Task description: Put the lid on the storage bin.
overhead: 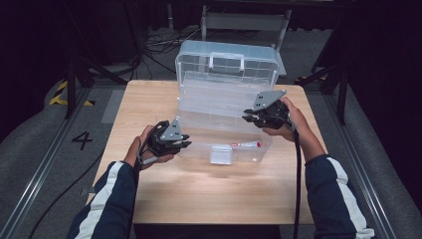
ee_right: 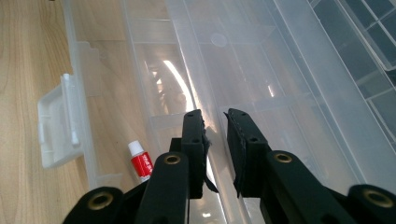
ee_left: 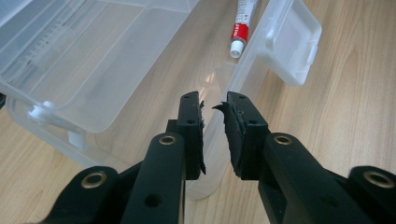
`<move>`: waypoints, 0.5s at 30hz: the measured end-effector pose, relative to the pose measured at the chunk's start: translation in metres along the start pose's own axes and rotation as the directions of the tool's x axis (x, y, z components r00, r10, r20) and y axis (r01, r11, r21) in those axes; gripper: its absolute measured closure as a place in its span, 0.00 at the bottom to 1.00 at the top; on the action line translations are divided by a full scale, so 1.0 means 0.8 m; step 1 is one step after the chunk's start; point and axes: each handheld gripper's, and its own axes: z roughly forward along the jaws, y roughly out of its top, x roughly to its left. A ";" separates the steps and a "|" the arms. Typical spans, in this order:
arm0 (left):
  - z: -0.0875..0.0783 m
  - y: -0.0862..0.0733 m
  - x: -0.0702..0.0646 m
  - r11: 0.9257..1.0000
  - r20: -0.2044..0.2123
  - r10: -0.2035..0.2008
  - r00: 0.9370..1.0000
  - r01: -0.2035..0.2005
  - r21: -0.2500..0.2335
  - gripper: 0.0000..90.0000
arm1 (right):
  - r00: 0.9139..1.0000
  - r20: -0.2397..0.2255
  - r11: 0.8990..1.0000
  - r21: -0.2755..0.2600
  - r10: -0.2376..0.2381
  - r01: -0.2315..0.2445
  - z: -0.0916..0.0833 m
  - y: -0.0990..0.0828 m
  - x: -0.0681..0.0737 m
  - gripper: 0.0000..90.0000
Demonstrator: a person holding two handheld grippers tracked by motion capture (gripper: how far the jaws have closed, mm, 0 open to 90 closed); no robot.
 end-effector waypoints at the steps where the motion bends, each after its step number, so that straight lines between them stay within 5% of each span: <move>1: 0.001 -0.002 0.001 1.000 -0.006 -0.004 1.000 0.004 0.007 0.86 | 1.000 -0.002 1.000 0.000 0.000 0.000 0.000 0.000 0.000 0.86; 4: 0.004 -0.004 0.002 1.000 0.025 -0.009 1.000 0.009 0.001 0.85 | 1.000 -0.002 1.000 0.000 0.000 0.000 0.000 -0.001 0.001 0.86; 15: 0.012 -0.002 -0.001 1.000 -0.005 0.002 1.000 -0.002 0.026 0.84 | 1.000 0.003 1.000 -0.008 0.008 -0.008 0.000 -0.003 0.007 0.86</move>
